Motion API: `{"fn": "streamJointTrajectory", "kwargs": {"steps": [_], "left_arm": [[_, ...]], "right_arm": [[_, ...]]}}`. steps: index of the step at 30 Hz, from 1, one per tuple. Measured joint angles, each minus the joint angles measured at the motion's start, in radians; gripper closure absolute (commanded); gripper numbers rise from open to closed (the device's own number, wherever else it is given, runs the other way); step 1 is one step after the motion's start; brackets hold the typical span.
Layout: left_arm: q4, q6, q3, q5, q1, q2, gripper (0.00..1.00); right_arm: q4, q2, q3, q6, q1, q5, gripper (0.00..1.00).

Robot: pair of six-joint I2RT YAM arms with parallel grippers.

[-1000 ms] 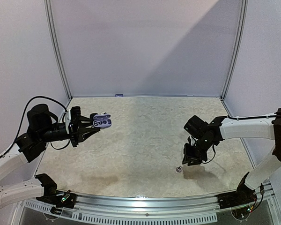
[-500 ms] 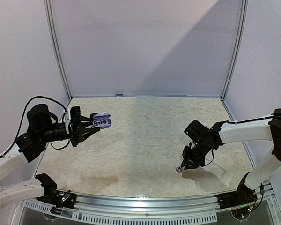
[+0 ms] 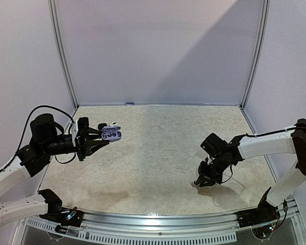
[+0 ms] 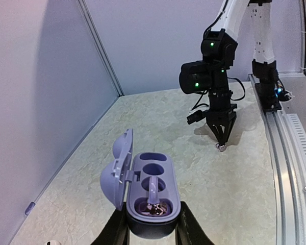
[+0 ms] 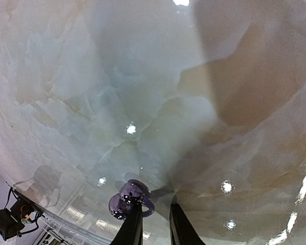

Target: Insert the wireless bluetooth earbuds into the charging case

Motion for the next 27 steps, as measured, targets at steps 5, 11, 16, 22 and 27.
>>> {"fn": "streamJointTrajectory", "kwargs": {"steps": [5,11,16,22,27], "left_arm": [[-0.001,0.004,0.0,0.0,0.0,0.0,1.0],[-0.004,0.011,0.0,-0.001,0.0,0.001,1.0],[-0.006,0.013,0.0,-0.001,0.0,0.001,1.0],[-0.006,0.025,0.0,-0.002,0.0,0.001,1.0],[-0.007,0.031,0.0,-0.003,0.0,0.001,1.0]], "right_arm": [[0.01,0.014,0.007,-0.004,0.0,-0.004,0.82],[0.023,0.042,0.032,-0.018,0.0,-0.007,0.83],[0.032,0.065,0.053,-0.027,0.0,-0.013,0.82],[0.03,0.093,0.102,-0.054,0.0,-0.013,0.81],[0.031,0.103,0.125,-0.075,0.001,-0.013,0.83]]}}
